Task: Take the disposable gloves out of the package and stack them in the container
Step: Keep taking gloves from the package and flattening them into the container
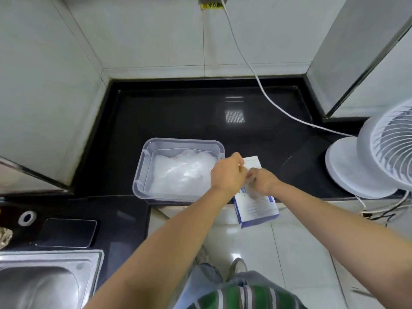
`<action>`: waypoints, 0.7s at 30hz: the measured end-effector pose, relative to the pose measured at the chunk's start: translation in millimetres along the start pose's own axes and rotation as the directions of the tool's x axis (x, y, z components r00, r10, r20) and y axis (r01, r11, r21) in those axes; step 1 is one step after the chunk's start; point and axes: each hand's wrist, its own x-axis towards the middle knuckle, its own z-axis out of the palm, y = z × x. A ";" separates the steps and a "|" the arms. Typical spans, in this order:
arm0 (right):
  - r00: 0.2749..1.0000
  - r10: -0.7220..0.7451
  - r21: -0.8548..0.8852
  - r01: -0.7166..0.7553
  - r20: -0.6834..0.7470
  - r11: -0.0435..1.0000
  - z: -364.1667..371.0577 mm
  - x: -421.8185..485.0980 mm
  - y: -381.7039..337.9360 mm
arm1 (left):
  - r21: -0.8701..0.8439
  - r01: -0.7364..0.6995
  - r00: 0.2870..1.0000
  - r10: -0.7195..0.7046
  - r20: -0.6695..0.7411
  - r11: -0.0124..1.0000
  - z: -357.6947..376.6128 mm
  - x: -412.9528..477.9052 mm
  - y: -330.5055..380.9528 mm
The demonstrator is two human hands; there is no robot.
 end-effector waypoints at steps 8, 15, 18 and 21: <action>0.990 -0.035 0.039 0.041 -0.134 0.998 27.1 -0.9 15.7 | 0.105 0.130 0.931 -0.157 0.329 0.986 52.3 -16.4 4.4; 0.957 -0.051 0.165 0.102 -0.284 0.981 35.6 -2.4 25.2 | 0.145 0.131 0.926 -0.173 0.335 0.981 67.1 -19.2 -12.3; 0.955 -0.069 0.405 0.187 -0.289 0.895 31.9 2.1 32.2 | 0.144 0.139 0.934 -0.178 0.310 0.980 69.6 -19.2 -14.5; 0.950 -0.078 0.626 0.261 -0.304 0.735 20.8 0.1 39.3 | 0.143 0.136 0.940 -0.174 0.294 0.980 71.7 -18.3 -13.3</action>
